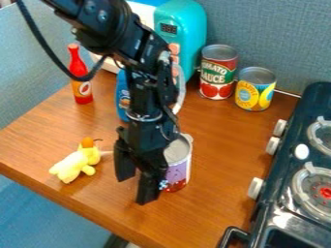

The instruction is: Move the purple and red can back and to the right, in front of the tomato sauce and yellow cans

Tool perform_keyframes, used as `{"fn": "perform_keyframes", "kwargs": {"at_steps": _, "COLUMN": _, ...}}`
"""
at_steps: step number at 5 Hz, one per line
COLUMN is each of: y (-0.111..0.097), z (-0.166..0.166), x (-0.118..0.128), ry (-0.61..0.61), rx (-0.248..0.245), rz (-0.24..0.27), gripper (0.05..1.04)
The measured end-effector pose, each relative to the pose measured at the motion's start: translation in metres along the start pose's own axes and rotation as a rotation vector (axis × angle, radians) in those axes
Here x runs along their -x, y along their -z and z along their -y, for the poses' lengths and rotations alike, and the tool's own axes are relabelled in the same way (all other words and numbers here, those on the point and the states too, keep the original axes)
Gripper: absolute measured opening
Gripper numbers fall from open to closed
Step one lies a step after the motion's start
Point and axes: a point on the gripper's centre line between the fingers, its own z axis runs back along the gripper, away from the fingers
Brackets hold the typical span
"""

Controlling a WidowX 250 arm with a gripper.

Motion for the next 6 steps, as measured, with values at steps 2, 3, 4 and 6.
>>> {"fn": "perform_keyframes", "kwargs": {"at_steps": 2, "y": -0.008, "z": -0.006, "x": -0.031, "ry": -0.024, "rx": 0.004, "rz": 0.061, "gripper": 1.001}}
{"fn": "perform_keyframes", "kwargs": {"at_steps": 3, "y": -0.015, "z": -0.022, "x": -0.053, "ry": -0.064, "rx": -0.063, "rz": 0.076, "gripper": 1.0}}
{"fn": "perform_keyframes", "kwargs": {"at_steps": 4, "y": -0.017, "z": -0.029, "x": -0.081, "ry": -0.068, "rx": -0.103, "rz": 0.133, "gripper": 1.001}}
{"fn": "perform_keyframes", "kwargs": {"at_steps": 6, "y": -0.033, "z": -0.028, "x": -0.113, "ry": -0.056, "rx": -0.059, "rz": 0.267, "gripper": 1.001}}
